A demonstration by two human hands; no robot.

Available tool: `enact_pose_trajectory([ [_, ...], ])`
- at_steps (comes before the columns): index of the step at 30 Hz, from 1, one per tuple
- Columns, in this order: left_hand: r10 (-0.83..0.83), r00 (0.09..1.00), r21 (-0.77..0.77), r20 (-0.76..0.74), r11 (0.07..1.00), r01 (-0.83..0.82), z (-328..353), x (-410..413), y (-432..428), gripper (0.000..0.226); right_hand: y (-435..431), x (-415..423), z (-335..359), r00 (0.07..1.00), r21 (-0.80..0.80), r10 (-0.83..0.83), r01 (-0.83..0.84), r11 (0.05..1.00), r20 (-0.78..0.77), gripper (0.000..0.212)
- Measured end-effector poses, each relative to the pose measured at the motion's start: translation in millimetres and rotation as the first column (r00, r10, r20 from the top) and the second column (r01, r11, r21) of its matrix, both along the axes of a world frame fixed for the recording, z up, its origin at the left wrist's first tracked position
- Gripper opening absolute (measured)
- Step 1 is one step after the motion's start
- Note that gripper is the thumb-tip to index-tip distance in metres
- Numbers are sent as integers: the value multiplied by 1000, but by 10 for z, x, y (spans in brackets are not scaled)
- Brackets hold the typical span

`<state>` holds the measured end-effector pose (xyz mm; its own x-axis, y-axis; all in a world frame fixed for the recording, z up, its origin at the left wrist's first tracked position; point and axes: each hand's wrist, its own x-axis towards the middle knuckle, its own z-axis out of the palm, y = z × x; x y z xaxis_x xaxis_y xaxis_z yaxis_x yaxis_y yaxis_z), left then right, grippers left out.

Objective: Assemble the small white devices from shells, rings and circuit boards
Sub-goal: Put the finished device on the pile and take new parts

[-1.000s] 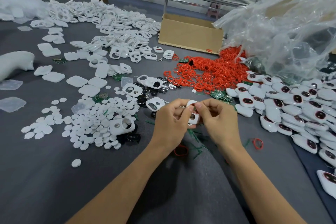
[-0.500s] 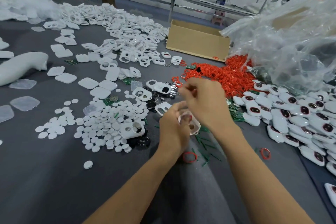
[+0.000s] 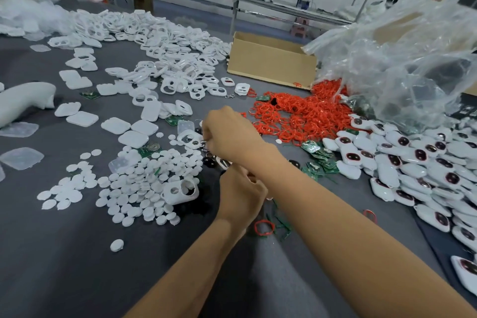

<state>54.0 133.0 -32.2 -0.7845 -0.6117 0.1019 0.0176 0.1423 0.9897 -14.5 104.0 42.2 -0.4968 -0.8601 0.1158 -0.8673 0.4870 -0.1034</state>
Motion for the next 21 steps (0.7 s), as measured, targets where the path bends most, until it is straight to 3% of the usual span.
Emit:
enact_pose_trajectory([
  [2,-3,1000,82,-28,997,5,-3,-37,-5,9,142,-15,36,997,-137,-4,15,990,82,13],
  [5,-53,999,135,-7,989,54,-2,-47,2,5,557,-40,69,976,-333,-18,91,938,216,22],
  [10,-34,999,229,-30,973,40,28,-34,15,10,1353,-8,-51,887,-624,40,290,726,459,28],
  [16,-105,992,310,-65,943,120,52,-34,-17,4,1489,110,-372,843,-660,84,349,665,531,29],
  [19,-197,971,433,-135,870,237,67,-28,-35,7,1462,82,-419,842,-691,60,396,605,536,33],
  [21,-272,938,497,-215,797,344,80,-29,-37,10,1465,68,-417,782,-716,147,454,531,605,30],
])
